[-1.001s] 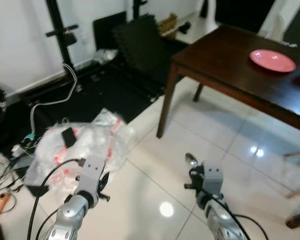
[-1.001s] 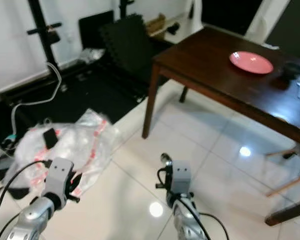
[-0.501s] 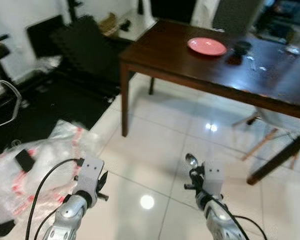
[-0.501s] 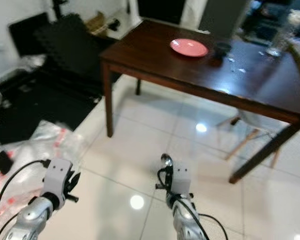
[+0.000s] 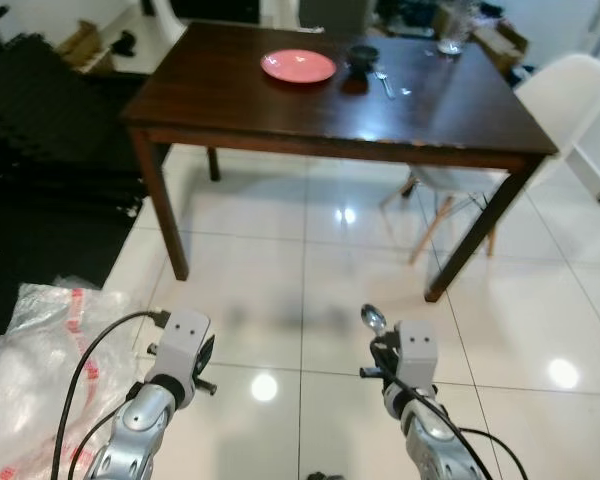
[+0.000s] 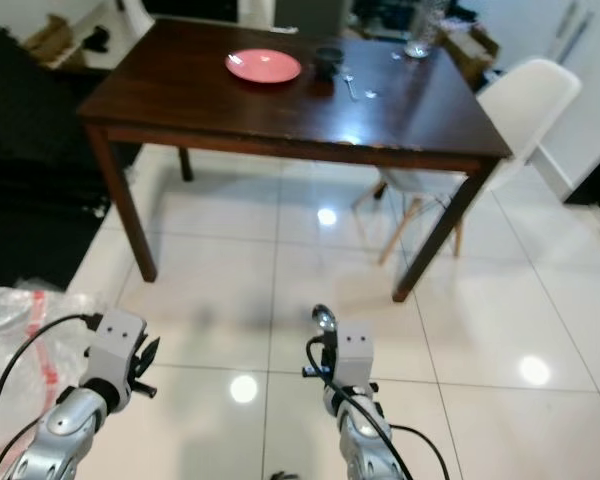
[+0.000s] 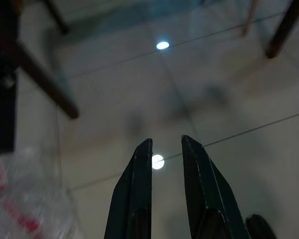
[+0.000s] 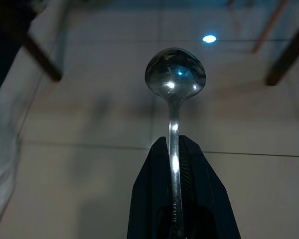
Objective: Setting the table
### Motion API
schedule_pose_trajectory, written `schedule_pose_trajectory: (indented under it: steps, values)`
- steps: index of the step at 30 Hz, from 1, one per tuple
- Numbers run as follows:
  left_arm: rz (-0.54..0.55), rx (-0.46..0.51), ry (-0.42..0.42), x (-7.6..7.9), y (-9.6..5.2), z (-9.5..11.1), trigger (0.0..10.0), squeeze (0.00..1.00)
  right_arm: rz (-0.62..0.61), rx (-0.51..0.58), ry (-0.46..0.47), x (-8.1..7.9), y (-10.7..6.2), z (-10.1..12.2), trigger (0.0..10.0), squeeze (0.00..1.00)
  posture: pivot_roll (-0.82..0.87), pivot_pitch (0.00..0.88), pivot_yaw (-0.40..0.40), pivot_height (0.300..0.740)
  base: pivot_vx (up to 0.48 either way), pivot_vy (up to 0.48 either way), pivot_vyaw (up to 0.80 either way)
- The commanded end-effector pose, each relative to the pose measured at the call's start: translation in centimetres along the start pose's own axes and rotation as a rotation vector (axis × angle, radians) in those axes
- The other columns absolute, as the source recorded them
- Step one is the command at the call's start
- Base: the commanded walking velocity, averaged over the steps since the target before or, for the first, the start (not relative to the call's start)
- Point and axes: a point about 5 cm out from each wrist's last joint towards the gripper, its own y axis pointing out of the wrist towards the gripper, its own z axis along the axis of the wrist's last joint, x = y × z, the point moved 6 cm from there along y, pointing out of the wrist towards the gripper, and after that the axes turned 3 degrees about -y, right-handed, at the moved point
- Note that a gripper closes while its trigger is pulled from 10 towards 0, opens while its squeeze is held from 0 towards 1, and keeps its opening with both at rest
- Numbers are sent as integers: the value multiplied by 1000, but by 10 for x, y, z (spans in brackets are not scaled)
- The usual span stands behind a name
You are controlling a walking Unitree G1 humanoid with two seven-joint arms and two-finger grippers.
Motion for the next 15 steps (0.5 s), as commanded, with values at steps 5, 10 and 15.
schedule_pose_trajectory:
  steps: [5,10,15]
  values:
    - [-10,93,-9,8,6,24,10000,0,45,220,44,-13,3,66,10000,0,10,50,42,740,127,0,-310]
    - [-45,186,16,25,10,54,10000,0,111,360,45,-35,-2,110,10000,0,8,48,41,740,457,0,0]
    - [-82,242,14,41,11,73,10000,0,128,393,47,-42,-4,122,10000,0,7,47,42,740,461,0,0]
